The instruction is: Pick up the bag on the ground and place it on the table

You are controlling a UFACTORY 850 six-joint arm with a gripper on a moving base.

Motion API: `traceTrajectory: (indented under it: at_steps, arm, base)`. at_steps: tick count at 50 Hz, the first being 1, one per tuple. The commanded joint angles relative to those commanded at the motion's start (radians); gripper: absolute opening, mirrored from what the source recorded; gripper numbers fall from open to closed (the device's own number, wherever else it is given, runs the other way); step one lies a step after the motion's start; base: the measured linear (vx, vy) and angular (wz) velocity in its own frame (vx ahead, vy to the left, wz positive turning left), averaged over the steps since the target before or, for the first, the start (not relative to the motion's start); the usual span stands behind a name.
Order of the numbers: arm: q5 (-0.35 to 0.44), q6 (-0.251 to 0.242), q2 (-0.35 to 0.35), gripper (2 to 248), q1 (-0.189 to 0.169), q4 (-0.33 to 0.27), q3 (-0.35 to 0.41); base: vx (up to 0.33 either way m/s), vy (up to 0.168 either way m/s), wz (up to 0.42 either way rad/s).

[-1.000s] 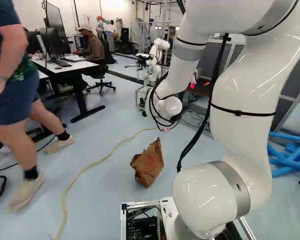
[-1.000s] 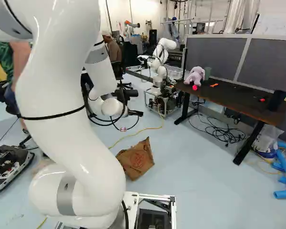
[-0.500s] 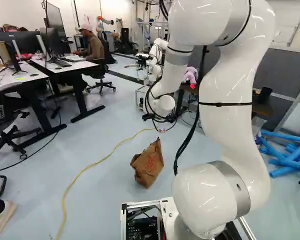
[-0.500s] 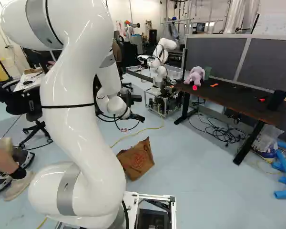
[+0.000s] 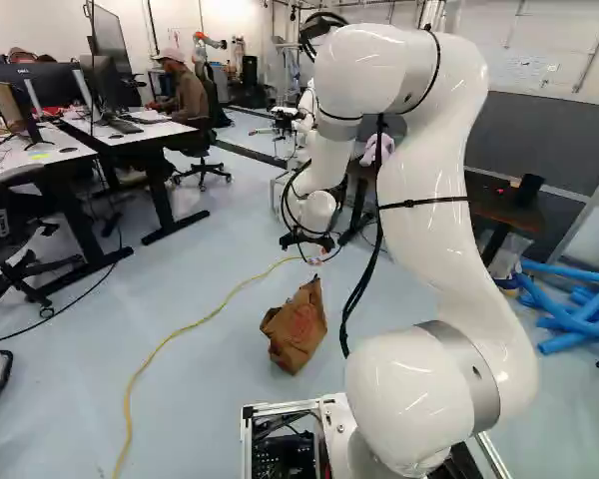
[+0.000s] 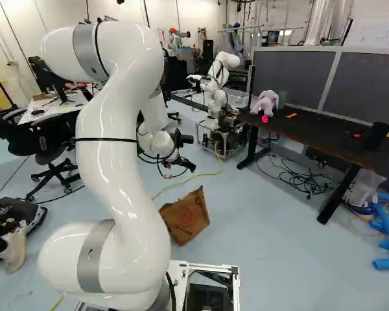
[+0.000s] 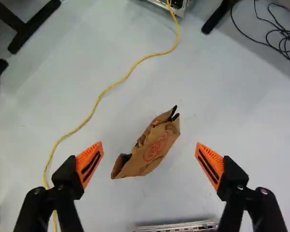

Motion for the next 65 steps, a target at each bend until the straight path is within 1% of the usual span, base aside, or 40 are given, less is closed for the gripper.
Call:
traceTrajectory:
  at_steps: [27,45,55,59,65]
  arm:
    - [-0.164,0.0,-0.173,247,0.024,0.063,-0.186]
    - [-0.253,0.0,-0.284,247,0.039,0.117,-0.313]
    - [-0.295,0.0,-0.328,247,0.042,0.146,-0.354]
    - [-0.31,0.017,-0.343,247,0.042,0.159,-0.365]
    - [-0.331,0.068,-0.365,247,0.042,0.178,-0.38]
  base:
    - [0.0,0.0,0.0]
    - [0.0,0.0,0.0]
    - [0.0,0.0,0.0]
    - [0.0,0.0,0.0]
    - [0.0,0.0,0.0]
